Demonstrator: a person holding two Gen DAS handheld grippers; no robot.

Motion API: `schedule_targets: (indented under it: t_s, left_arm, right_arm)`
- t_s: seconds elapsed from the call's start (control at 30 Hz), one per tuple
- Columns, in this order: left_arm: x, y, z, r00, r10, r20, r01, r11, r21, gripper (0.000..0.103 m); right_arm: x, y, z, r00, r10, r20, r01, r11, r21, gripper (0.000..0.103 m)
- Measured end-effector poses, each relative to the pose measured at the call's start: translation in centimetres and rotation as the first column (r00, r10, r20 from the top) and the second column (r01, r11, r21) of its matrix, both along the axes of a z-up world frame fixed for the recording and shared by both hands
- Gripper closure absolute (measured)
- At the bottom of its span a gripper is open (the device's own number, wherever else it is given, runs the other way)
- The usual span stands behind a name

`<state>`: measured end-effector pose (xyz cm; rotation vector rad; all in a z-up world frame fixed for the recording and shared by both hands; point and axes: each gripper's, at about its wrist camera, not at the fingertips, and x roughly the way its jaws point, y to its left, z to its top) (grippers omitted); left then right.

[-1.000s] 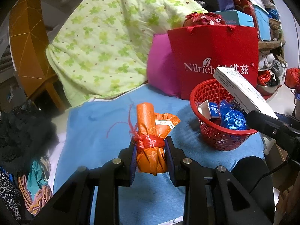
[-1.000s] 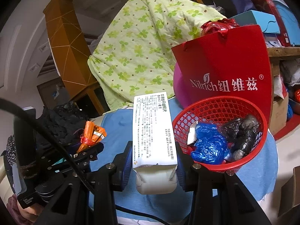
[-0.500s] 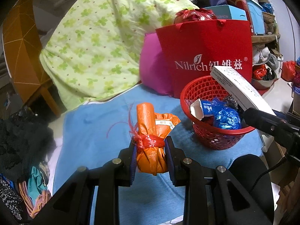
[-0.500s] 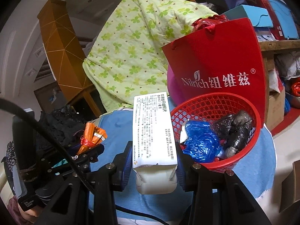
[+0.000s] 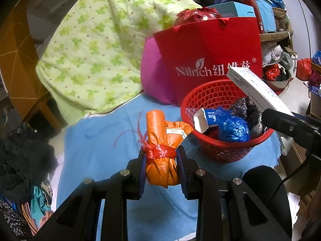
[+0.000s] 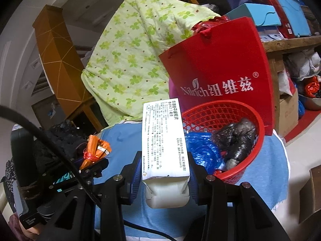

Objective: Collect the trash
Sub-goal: 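Move the orange bag and white box over the red mesh basket opening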

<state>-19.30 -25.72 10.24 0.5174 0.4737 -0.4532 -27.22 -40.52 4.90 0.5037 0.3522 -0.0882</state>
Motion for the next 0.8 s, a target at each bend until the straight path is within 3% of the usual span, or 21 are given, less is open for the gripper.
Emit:
schedule_targets:
  t_s: [0.8]
  left_arm:
    - [-1.2,-5.8,1.4,0.992,-0.126,0.022,0.126,0.992,-0.012,0.072]
  right_arm:
    - [-2.1,-4.9,-0.4,0.993,-0.121,-0.005,0.121,0.993,0.008,0.060]
